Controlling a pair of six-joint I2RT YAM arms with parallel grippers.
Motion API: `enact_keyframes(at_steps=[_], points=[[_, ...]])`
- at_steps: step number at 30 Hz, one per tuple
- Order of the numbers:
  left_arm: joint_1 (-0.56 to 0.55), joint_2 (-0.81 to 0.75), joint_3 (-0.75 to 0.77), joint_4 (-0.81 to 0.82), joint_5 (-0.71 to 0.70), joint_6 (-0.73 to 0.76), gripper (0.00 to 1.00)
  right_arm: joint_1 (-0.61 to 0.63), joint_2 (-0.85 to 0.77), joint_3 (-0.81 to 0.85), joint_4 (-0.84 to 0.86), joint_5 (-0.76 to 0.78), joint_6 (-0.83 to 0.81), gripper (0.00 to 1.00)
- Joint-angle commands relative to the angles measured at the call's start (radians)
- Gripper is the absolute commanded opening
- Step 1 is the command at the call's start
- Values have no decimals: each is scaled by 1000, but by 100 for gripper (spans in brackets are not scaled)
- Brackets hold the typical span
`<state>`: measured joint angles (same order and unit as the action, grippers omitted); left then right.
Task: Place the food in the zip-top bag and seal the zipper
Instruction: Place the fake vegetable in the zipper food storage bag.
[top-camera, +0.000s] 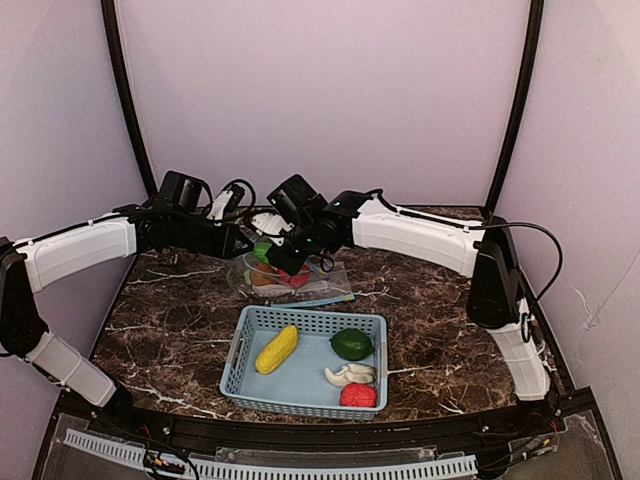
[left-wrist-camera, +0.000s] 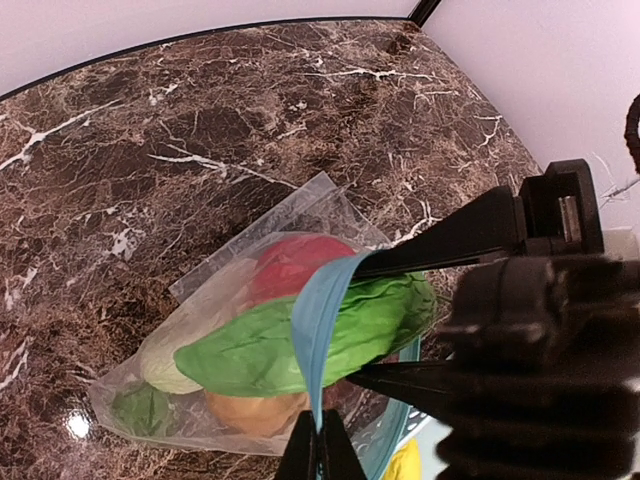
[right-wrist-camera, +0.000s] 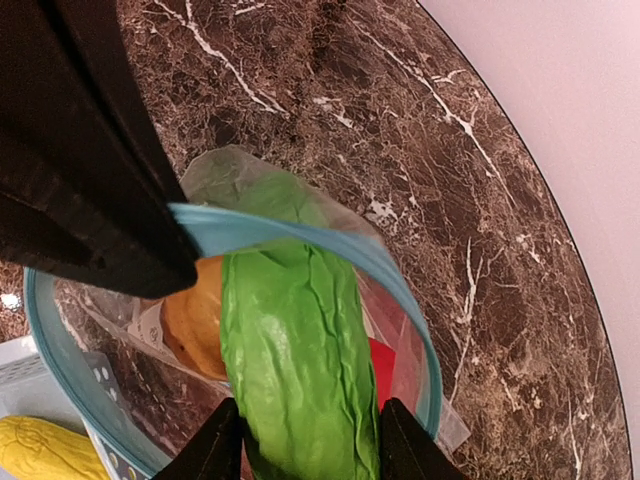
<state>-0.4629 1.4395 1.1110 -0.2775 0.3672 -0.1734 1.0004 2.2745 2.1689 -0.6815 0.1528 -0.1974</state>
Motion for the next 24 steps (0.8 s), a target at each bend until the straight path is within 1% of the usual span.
enact_keyframes(at_steps=[1,5,10,13,18,24], points=[[-4,-17,-14,8,24,-10,1,-6,38,30,69,-16,-53,46],[-4,-20,-14,10,20,-10,1,-6,60,44,71,4,-79,48],[-3,-27,-17,9,3,-10,1,-6,24,20,78,-2,-54,57],[-3,-28,-16,8,-3,-8,1,-7,-34,-34,106,-25,-24,65],[-3,-31,-16,5,-7,-6,1,-6,-158,-146,158,-55,44,73],[-3,-36,-14,4,-10,-6,1,-8,-291,-278,199,-54,163,74]])
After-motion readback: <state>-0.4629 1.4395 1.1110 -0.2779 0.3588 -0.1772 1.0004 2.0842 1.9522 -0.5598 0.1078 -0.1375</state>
